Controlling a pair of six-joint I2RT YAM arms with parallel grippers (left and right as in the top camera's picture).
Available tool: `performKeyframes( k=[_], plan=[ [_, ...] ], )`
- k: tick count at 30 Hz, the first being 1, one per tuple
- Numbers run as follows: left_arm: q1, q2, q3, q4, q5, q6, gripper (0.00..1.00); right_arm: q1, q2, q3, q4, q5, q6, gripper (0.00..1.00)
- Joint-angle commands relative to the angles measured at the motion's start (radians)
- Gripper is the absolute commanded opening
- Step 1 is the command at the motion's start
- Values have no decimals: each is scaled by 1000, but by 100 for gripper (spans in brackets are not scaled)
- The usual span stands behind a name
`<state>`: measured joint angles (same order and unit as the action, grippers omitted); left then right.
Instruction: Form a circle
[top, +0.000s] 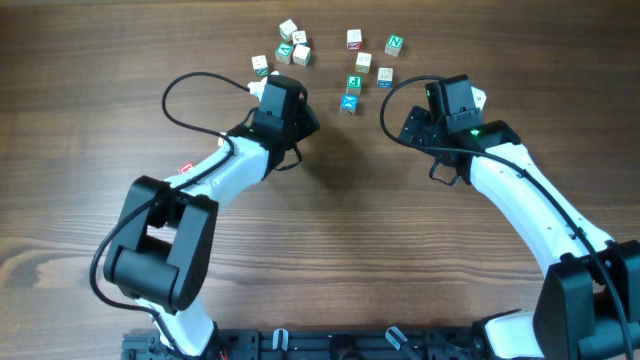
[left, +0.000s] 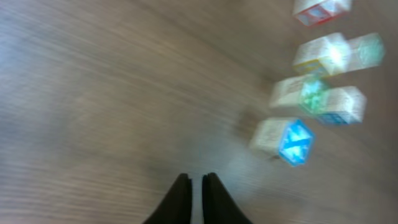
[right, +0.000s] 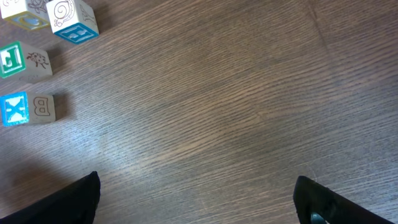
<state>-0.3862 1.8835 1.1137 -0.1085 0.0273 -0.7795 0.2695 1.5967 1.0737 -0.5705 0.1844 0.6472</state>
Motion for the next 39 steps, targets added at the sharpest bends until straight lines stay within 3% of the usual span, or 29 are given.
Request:
performKeyframes(
  k=[1,9,11,21,39],
  plan=[
    [41,8,142,-180,-81,-14,7,1,-7,-1,2,18,8,100],
    [81,40,206,-304,-129,-52,8,1,-7,-1,2,18,8,100],
    [80,72,206,-300,-129,-67,4,1,-7,-1,2,18,8,100],
    [58,96,206,-266,-178,-120,4,1,-7,-1,2,18,8,100],
    [64,96,206,-402,-261,-320,4,1,-7,-1,2,18,8,100]
  ],
)
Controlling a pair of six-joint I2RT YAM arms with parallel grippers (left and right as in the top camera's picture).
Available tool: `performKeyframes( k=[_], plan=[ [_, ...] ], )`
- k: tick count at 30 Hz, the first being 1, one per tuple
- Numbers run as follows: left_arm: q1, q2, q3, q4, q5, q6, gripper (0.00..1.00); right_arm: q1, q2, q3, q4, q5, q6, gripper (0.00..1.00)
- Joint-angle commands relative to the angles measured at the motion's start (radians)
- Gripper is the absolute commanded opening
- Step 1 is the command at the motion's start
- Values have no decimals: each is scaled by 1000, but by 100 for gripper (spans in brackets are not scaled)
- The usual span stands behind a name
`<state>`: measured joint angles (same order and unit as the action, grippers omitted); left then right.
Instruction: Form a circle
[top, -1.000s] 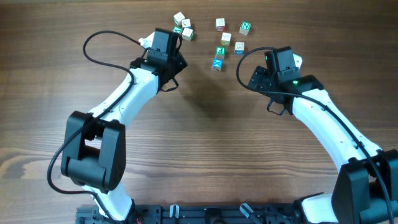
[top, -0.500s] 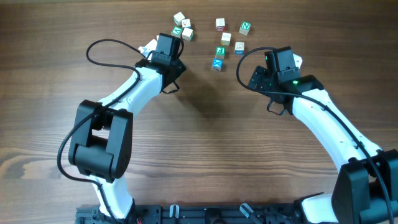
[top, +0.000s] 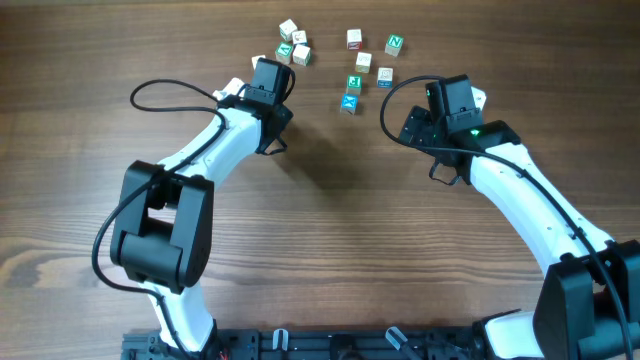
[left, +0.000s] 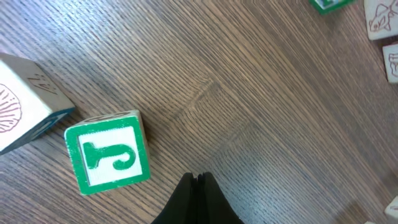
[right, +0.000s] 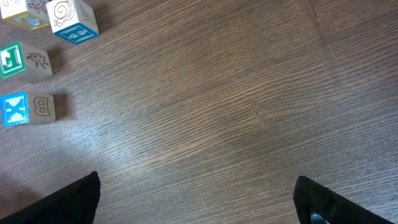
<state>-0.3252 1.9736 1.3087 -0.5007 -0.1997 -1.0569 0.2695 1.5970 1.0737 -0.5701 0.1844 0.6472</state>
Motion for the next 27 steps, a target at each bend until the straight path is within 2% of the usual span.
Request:
performKeyframes(
  k=[1,27],
  plan=[
    [6,6,11,-19,-37,-60,4,1,-7,-1,2,18,8,100],
    [37,6,11,-28,-38,-63,4,1,-7,-1,2,18,8,100]
  ],
)
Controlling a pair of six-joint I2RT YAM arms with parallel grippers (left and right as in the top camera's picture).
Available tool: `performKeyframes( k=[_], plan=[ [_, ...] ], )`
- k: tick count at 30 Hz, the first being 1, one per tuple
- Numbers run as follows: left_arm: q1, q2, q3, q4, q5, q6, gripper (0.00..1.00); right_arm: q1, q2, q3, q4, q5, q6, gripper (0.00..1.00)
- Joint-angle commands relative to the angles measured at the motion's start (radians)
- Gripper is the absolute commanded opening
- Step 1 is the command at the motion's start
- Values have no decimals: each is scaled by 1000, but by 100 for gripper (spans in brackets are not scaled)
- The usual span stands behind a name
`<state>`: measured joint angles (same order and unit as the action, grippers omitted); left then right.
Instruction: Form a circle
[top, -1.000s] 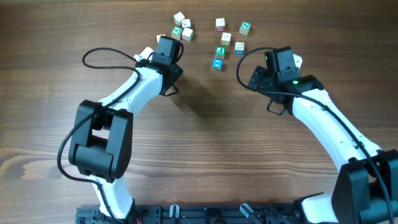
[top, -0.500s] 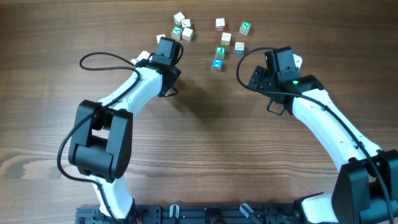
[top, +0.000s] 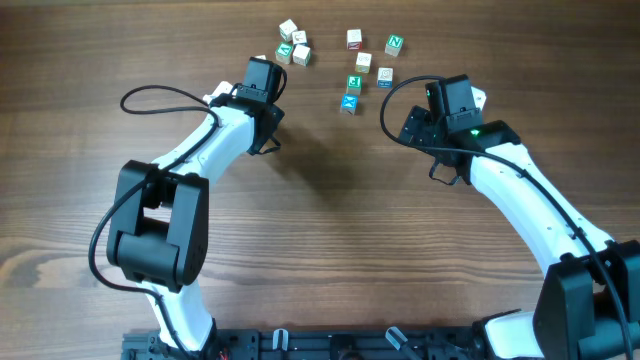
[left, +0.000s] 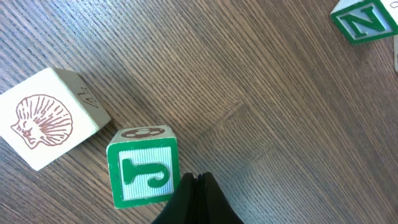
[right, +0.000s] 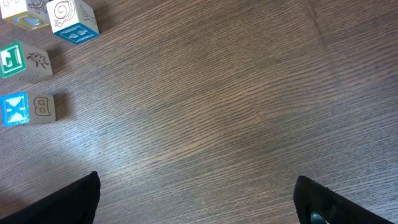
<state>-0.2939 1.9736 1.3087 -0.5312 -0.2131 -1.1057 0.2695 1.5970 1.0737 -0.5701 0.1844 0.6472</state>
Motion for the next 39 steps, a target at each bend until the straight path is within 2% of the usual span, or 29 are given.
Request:
performKeyframes(
  k=[1,39],
  plan=[
    [6,6,11,2,-24,-14,4,1,-7,-1,2,18,8,100],
    [11,6,11,2,-52,-55,4,1,-7,-1,5,18,8,100]
  ],
)
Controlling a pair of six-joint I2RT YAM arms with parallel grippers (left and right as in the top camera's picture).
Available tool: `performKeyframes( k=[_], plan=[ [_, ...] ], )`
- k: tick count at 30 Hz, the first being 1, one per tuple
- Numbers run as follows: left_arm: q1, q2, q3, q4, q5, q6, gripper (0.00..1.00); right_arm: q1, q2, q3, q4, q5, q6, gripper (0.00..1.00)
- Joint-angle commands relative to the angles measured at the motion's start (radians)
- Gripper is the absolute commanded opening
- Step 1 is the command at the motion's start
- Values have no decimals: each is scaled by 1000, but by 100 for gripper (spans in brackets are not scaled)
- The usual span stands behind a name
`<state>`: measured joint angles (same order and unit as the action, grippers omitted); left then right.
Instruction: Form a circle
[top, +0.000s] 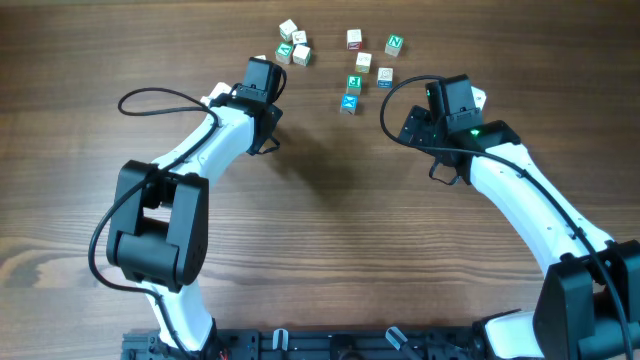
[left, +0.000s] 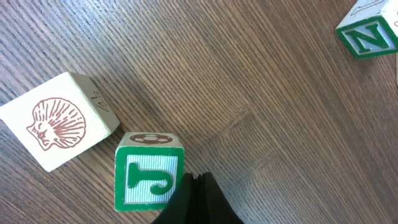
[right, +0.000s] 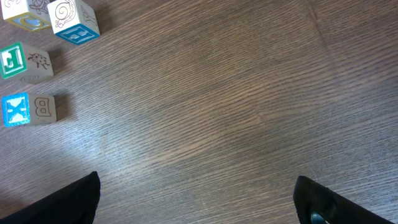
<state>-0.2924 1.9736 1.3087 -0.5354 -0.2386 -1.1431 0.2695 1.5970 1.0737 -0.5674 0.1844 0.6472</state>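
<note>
Several small lettered wooden blocks lie scattered at the far middle of the table (top: 90, 200). My left gripper (left: 198, 178) is shut, its tips low against the right edge of a green J block (left: 149, 179). A shell-picture block (left: 59, 119) lies just left of that, and a green N block (left: 370, 37) is at the far right. My right gripper (right: 196, 205) stands open over bare wood with nothing between its fingers. A blue X block (right: 28, 109) and a green-faced block (right: 25, 60) lie to its left.
The remaining blocks form two loose groups, one around (top: 295, 45) and one around (top: 365, 65). A black cable loops from each arm. A blue-and-white block (right: 74, 18) sits at the top left of the right wrist view.
My left gripper has shifted very slightly. The J block now sits a little lower and squarer in its view, still against the shut tips. The right arm has not moved.
My left gripper was shut near the blue X block in the middle group. Then it stood at the left group, close to the green J block. After that its tips were at the J block's right edge, where they remain. The right gripper stayed open and still.
</note>
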Motion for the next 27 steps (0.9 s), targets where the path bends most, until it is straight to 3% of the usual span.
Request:
performKeyframes(
  k=[1,27],
  plan=[
    [10,6,11,12,-32,-18,4,1,-7,-1,3,18,8,100],
    [16,6,11,41,-47,-25,4,1,-7,-1,3,18,8,100]
  ],
)
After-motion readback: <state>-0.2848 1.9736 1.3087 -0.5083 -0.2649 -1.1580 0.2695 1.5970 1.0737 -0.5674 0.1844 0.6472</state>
